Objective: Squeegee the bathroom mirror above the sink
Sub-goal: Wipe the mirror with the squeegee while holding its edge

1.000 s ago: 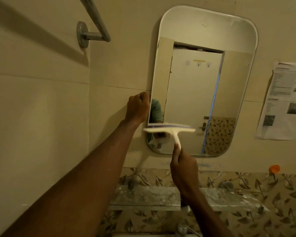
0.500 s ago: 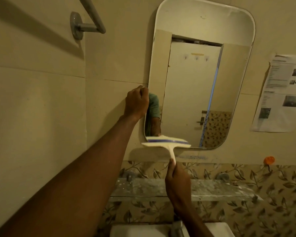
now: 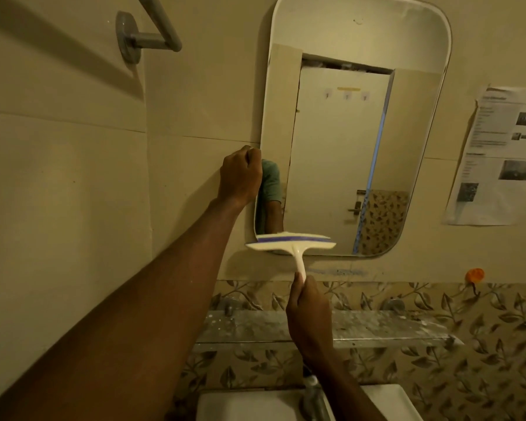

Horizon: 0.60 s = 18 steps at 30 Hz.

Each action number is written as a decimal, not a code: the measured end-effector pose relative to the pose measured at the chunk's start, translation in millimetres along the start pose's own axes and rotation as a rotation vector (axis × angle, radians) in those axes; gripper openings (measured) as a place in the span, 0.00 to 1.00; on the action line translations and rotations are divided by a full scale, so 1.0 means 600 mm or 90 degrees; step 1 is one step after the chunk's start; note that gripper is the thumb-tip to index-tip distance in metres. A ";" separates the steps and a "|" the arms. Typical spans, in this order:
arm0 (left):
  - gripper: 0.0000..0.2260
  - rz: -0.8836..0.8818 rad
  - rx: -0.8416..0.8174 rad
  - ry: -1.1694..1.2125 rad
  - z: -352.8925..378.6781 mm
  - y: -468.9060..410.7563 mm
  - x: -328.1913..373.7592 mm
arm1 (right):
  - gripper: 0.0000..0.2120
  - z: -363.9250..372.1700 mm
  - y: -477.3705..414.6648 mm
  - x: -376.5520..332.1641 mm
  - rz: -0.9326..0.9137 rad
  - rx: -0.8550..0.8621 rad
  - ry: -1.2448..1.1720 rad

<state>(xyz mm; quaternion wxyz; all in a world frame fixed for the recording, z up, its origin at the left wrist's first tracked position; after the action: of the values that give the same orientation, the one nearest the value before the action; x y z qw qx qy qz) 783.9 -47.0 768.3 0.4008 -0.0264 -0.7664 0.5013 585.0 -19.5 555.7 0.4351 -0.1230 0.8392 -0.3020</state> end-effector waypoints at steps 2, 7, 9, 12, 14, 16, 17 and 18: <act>0.14 0.001 -0.001 0.004 0.001 0.001 0.000 | 0.13 0.004 0.007 0.009 0.002 -0.009 0.018; 0.14 0.001 -0.003 0.009 0.003 0.002 -0.001 | 0.15 0.010 0.010 0.019 0.010 -0.023 0.020; 0.14 0.002 -0.004 0.007 0.002 0.003 0.001 | 0.15 0.010 0.012 0.021 0.011 -0.028 0.015; 0.14 0.005 0.001 0.001 -0.001 0.002 0.003 | 0.14 0.005 0.014 0.019 0.008 -0.037 0.028; 0.14 0.006 0.001 -0.008 -0.001 0.002 0.003 | 0.13 0.001 0.014 0.018 0.006 -0.045 0.038; 0.14 0.006 -0.002 -0.009 -0.002 0.002 0.004 | 0.14 -0.001 0.015 0.020 0.010 -0.054 0.049; 0.14 0.005 -0.003 -0.008 -0.002 0.003 0.005 | 0.14 -0.002 0.015 0.021 0.012 -0.058 0.057; 0.14 0.004 -0.005 -0.008 -0.003 0.005 0.006 | 0.14 -0.005 0.014 0.021 0.013 -0.060 0.068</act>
<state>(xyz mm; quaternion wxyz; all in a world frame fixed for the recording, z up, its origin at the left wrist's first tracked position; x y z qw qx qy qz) 781.5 -43.0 768.4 0.3942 -0.0270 -0.7707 0.5000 575.9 -17.6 543.5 0.3863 -0.1185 0.8759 -0.2637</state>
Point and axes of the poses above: each hand's wrist, its own y-axis away from the middle knuckle, its own z-axis out of the palm, x = y × z, the point moved 10 cm from there along -y, towards the middle knuckle
